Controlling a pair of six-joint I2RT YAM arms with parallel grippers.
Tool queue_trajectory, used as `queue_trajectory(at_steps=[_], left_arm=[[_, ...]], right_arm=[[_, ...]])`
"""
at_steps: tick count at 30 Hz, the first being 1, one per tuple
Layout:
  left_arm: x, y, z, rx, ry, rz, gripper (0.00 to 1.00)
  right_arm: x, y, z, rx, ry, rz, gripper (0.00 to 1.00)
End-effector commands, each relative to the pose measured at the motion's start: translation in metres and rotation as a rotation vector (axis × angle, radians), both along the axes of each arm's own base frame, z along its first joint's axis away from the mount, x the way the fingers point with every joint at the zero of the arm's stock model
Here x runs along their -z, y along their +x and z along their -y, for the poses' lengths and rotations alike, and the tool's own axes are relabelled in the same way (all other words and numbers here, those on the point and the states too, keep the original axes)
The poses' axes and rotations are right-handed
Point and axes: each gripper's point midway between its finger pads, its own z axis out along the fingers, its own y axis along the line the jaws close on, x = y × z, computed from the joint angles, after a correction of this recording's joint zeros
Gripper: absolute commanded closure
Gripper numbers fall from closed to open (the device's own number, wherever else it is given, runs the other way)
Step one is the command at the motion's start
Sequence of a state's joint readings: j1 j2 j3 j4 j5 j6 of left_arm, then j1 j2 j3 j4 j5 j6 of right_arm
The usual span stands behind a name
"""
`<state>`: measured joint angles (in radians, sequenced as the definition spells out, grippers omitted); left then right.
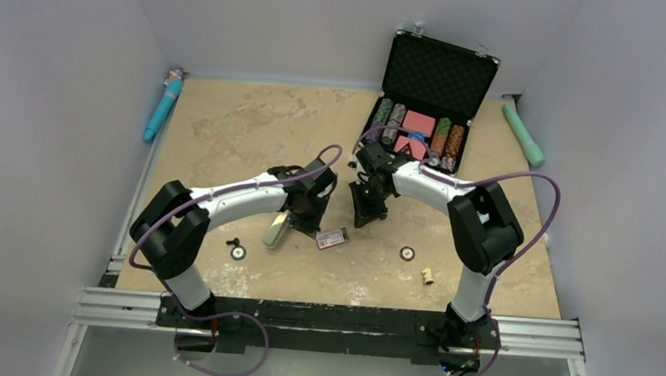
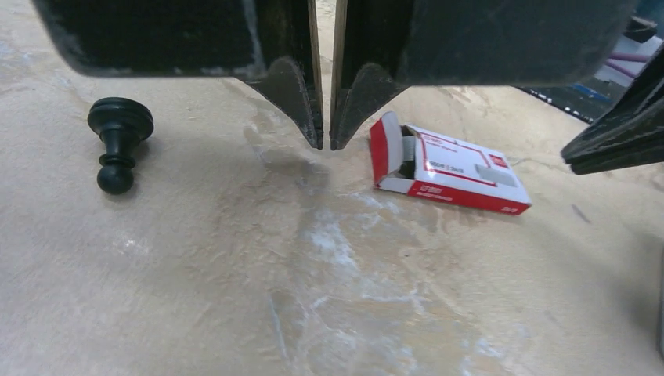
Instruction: Unload the staples from the stapler
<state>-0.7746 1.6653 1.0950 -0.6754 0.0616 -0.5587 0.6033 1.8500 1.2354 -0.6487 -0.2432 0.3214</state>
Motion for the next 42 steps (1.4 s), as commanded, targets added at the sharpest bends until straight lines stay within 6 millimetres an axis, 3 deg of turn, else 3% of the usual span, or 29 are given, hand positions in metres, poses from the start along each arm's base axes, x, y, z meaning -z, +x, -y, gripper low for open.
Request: queue_trajectory(at_steps=[1,16,23,35,38,42], left_arm=[[0.006,-0.007,-0.004,-0.025,-0.003,-0.012,1.00],[0.026,-0.007,0.004,-0.006,0.005,-0.073,1.00],[0.023,-0.017,0.008,-0.016,-0.049,-0.094,1.00],[0.036,-0.024,-0.003,-0.010,-0.020,-0.097,1.00],[0.040,-0.023,0.001,-0.011,-0.034,-0.105,1.00],[0.041,-0.022,0.008,-0.009,-0.053,-0.117,1.00]], right_arm=[[0.003,0.003,0.006,0.056,-0.031,0.036,0.88],[0.015,-0.030,-0.026,0.060,0.022,-0.035,0.95],[0.016,-0.040,-0.022,0.093,0.027,-0.053,0.97],[0.020,-0.052,-0.023,0.120,0.060,-0.082,0.99],[0.014,-0.058,-0.044,0.107,0.173,-0.117,1.00],[-0.013,-0.059,-0.084,0.021,0.300,-0.106,1.00]])
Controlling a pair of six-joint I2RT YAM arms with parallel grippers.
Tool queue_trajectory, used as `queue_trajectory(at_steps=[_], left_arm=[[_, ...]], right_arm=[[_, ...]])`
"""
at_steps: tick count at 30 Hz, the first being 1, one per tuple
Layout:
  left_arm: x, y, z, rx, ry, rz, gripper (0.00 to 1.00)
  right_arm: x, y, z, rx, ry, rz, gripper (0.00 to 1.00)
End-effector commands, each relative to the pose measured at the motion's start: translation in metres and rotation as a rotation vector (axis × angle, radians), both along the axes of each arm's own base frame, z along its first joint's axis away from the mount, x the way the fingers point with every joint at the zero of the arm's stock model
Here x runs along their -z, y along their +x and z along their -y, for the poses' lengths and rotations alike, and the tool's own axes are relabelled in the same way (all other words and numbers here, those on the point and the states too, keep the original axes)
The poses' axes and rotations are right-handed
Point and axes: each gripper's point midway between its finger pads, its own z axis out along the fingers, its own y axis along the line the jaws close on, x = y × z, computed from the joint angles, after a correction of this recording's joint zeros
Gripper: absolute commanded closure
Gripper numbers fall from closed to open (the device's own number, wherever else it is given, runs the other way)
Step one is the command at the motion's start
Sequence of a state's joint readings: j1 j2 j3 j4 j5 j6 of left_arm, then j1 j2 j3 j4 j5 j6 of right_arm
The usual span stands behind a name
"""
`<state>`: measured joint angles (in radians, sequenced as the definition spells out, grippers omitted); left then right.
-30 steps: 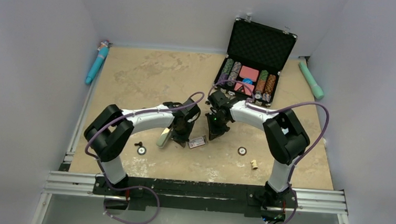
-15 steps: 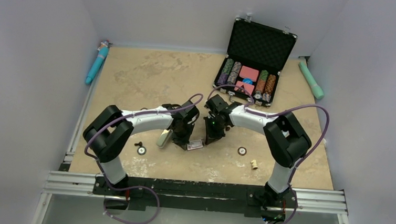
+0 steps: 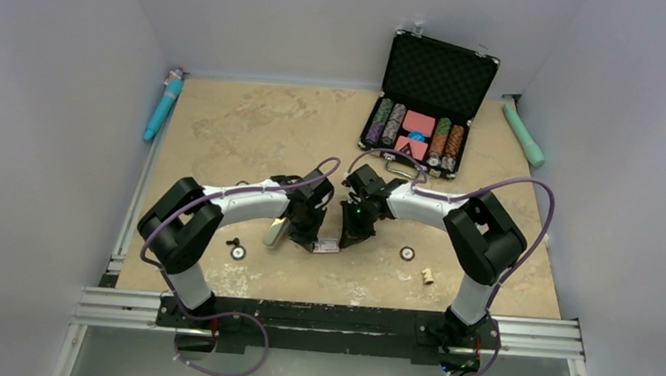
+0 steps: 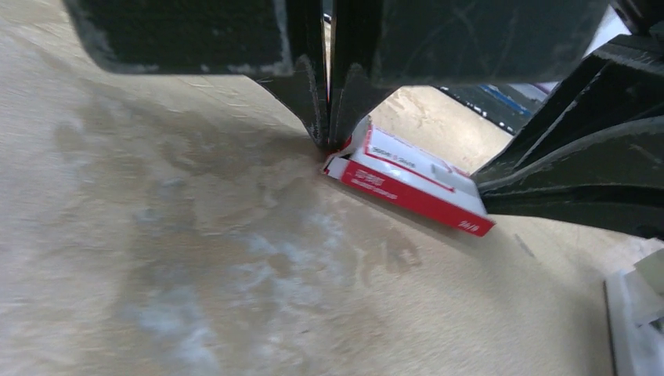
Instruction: Unload the staples from the stapler
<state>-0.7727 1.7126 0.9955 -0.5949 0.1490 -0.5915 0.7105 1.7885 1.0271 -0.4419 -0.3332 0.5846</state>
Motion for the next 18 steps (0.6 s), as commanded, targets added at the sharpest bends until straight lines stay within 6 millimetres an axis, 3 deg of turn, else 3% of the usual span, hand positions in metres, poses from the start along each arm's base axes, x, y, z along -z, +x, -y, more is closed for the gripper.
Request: queue_trajectory(at_steps=[1,3,8,18], left_arm=[[0.007,0.003,0.010,-0.003,-0.034,-0.001,1.00],[0.006,0.003,0.010,0.003,-0.033,0.001,1.00],[0.005,0.003,0.008,0.020,-0.026,0.006,1.00],[-0.007,0.002,-0.005,0.056,0.011,0.036,1.00]], right_arm=[[-0.037,-0.003,-0.055,-0.079,0.212,0.025,1.00],[-0.048,-0.001,-0.058,-0.076,0.245,0.045,1.00],[-0.049,-0.016,-0.051,-0.078,0.278,0.033,1.00],[-0.044,-0.023,-0.015,-0.065,0.111,0.050,1.00]])
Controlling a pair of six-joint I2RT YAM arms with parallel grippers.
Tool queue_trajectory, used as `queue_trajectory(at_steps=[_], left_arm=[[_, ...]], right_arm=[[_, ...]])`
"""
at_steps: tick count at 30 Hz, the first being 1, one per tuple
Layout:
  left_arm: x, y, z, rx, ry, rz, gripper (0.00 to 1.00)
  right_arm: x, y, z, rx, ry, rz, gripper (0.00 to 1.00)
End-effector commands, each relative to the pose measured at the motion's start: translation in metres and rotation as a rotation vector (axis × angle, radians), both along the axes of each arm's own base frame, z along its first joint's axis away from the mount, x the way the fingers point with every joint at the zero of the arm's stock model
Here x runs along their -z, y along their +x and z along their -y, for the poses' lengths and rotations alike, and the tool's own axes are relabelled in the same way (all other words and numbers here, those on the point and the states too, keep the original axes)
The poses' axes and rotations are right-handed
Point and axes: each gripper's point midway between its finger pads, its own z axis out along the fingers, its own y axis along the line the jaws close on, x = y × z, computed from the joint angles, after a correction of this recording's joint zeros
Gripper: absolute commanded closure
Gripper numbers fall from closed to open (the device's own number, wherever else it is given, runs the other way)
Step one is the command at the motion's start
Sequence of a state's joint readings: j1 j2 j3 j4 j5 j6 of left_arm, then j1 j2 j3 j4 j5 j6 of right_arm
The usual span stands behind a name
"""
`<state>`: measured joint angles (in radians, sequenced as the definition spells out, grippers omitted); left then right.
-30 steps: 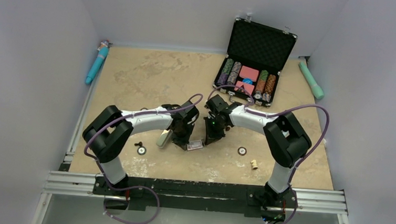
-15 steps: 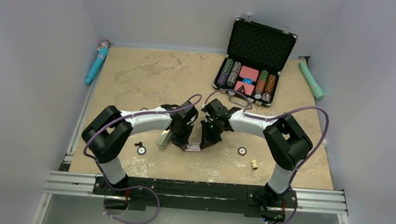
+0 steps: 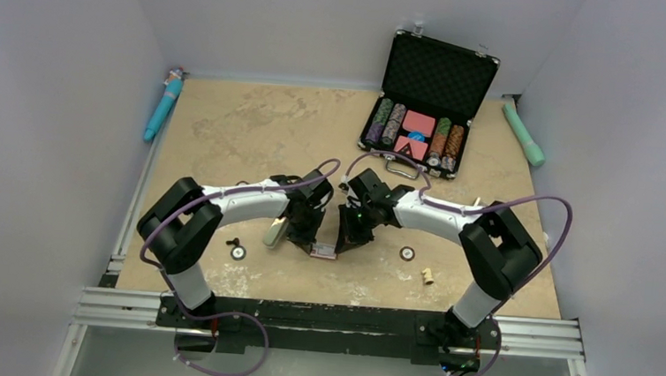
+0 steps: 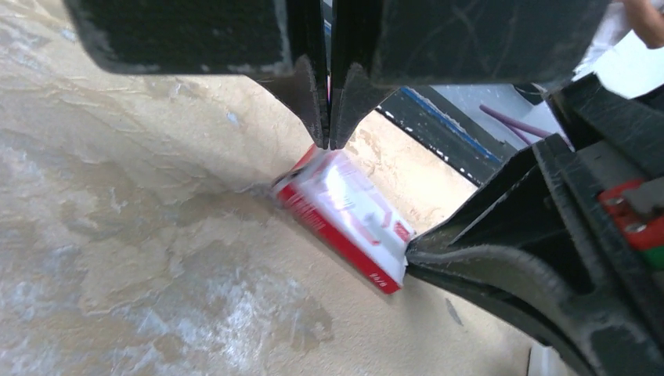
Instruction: Unload the staples from the stapler
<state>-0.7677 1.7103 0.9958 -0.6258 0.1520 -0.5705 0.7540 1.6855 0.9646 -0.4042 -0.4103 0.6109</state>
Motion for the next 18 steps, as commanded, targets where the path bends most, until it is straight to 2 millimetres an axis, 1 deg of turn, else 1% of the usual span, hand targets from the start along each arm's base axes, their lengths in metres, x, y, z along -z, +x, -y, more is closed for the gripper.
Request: queue_trajectory(at_steps=[1,4,8,12,15,18], left_arm=[[-0.009,0.006,0.001,0.042,-0.007,0.056,1.00],[-0.017,0.007,-0.001,0.048,-0.007,0.073,1.00],[-0.032,0.008,-0.005,0.044,-0.004,0.100,1.00],[-0.054,0.009,-0.014,0.031,-0.003,0.144,1.00],[-0.074,0.010,-0.027,0.011,0.002,0.182,1.00],[-0.090,0.008,-0.043,-0.007,0.011,0.216,1.00]], right_arm=[[-0.022,0.003,0.002,-0.009,-0.006,0.061,1.00],[-0.026,0.003,0.009,0.007,-0.042,0.075,0.98],[-0.035,0.011,0.013,0.030,-0.068,0.106,0.97],[-0.047,0.020,-0.001,0.038,-0.025,0.121,0.97],[-0.054,0.026,-0.017,0.034,0.026,0.113,0.97],[-0.049,0.030,-0.028,0.020,0.022,0.104,0.99]])
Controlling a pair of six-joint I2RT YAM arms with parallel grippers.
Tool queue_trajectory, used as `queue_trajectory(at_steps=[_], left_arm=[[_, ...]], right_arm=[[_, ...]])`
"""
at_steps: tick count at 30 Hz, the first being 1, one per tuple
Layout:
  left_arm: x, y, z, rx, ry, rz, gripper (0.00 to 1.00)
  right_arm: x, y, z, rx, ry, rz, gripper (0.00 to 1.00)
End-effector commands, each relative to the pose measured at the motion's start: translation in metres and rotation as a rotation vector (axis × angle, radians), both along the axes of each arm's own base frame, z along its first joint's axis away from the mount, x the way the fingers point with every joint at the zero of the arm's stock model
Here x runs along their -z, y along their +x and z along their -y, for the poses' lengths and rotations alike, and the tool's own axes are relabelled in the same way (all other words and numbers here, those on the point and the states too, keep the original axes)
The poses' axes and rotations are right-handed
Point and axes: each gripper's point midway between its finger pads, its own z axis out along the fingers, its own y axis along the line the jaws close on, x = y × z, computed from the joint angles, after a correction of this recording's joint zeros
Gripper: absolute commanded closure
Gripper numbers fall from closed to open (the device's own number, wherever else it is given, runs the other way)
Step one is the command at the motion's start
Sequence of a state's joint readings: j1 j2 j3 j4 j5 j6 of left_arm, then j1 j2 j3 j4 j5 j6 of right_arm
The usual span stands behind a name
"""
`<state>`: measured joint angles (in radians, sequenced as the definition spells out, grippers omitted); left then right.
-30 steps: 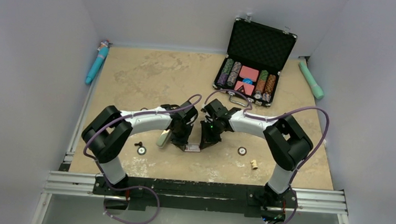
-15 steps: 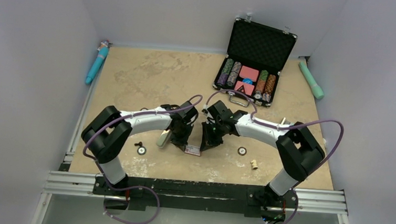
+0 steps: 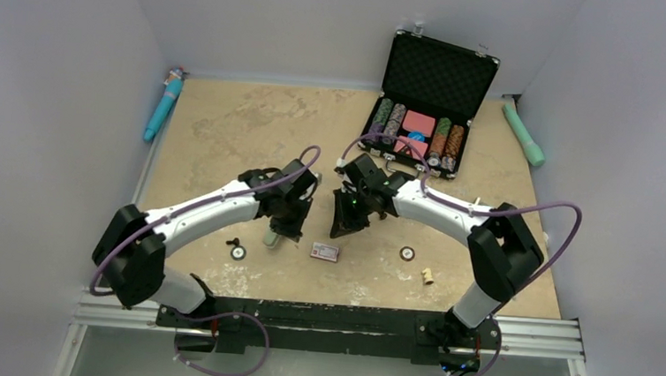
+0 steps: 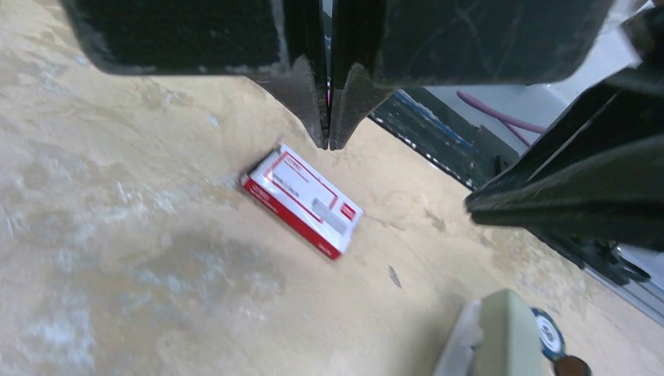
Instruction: Unload the staples from the stapler
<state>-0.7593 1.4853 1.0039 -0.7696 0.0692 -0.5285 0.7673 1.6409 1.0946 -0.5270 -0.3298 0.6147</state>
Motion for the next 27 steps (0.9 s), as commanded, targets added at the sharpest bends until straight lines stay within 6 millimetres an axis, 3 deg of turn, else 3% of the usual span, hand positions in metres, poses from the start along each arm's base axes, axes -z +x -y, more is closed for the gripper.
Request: queue_trajectory(at_steps=[1,8,12,18,27], left_arm=[[-0.039,0.005,-0.025,-0.021,0.012,0.094,1.00],[-0.073,-0.014,-0.061,-0.035,0.010,0.192,1.00],[-0.074,-0.023,-0.078,-0.053,0.028,0.223,1.00],[-0.081,-0.018,-0.081,-0.071,0.009,0.290,1.00],[-0.081,-0.018,-0.083,-0.078,0.011,0.302,1.00]], right_arm=[[-0.006,0.011,-0.023,-0.014,0.032,0.013,0.99],[0.026,-0.001,-0.019,-0.013,-0.021,-0.049,1.00],[0.044,-0.008,-0.010,-0.021,-0.054,-0.065,1.00],[0.071,-0.014,-0.001,-0.020,-0.094,-0.094,1.00],[0.078,-0.018,0.006,-0.005,-0.108,-0.098,1.00]])
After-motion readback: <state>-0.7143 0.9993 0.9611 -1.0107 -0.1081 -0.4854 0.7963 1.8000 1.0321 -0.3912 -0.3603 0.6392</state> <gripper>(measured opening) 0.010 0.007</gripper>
